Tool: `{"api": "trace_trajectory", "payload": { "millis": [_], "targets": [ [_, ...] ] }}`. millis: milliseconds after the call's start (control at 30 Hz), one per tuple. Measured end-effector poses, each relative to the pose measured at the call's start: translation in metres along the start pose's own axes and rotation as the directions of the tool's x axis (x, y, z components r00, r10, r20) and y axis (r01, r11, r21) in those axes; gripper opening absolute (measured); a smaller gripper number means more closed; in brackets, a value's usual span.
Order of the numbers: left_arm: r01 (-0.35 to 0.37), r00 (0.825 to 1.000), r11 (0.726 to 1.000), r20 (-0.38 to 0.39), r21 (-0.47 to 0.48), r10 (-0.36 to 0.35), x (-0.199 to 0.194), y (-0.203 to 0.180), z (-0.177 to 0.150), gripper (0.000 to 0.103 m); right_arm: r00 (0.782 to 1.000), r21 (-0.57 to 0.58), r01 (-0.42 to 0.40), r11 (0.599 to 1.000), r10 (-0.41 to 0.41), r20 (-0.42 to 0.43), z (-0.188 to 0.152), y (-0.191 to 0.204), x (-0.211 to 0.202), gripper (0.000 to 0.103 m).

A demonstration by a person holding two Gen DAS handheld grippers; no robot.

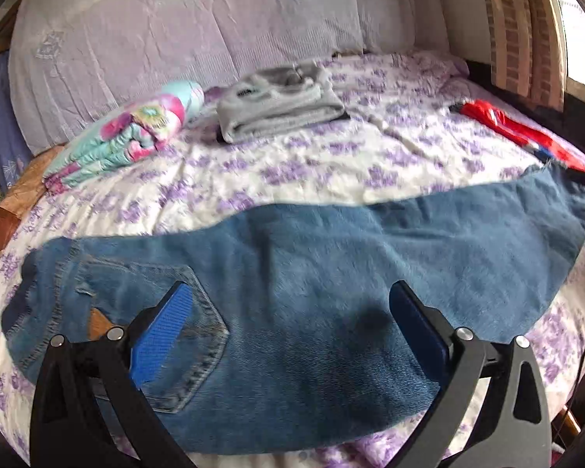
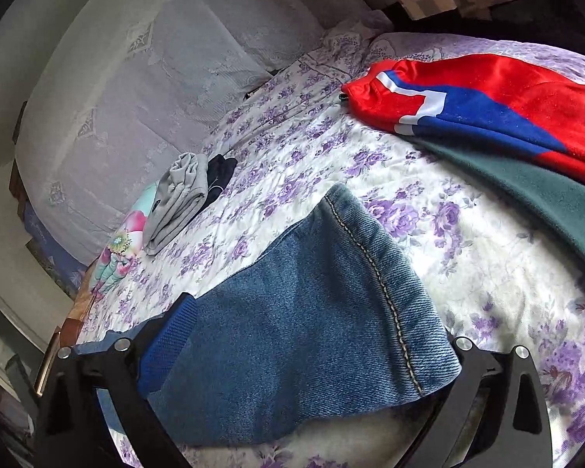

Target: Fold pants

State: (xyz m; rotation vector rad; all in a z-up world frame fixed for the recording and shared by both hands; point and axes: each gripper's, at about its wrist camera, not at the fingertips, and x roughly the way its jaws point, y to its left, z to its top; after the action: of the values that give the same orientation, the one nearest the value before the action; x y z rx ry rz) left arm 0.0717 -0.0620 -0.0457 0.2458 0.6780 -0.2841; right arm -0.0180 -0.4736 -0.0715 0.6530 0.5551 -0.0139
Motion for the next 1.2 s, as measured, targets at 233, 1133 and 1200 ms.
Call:
{"api": "trace_trajectory", "payload": {
  "millis": [233, 1133, 1200],
  "targets": [
    [0.046, 0.998, 0.987, -0.038, -0.152, -0.052, 0.009, 0.023, 0.004, 0.099, 1.000, 0.003, -0.011, 1.000, 0.011, 0.008, -0.002, 0.000, -0.002, 0.100],
    [0.066, 0.998, 0.983, 0.026, -0.171, -0.062, -0.006, 0.026, -0.015, 0.099, 0.978, -0.042, -0.091, 0.995, 0.097, 0.183, -0.005, 0.039, -0.042, 0.020],
    [0.063, 0.997, 0.976, 0.055, -0.210, -0.052, -0.015, 0.036, -0.021, 0.099, 0.976, -0.103, -0.075, 0.992, 0.094, 0.198, -0.006, 0.059, -0.047, 0.020]
  ]
}}
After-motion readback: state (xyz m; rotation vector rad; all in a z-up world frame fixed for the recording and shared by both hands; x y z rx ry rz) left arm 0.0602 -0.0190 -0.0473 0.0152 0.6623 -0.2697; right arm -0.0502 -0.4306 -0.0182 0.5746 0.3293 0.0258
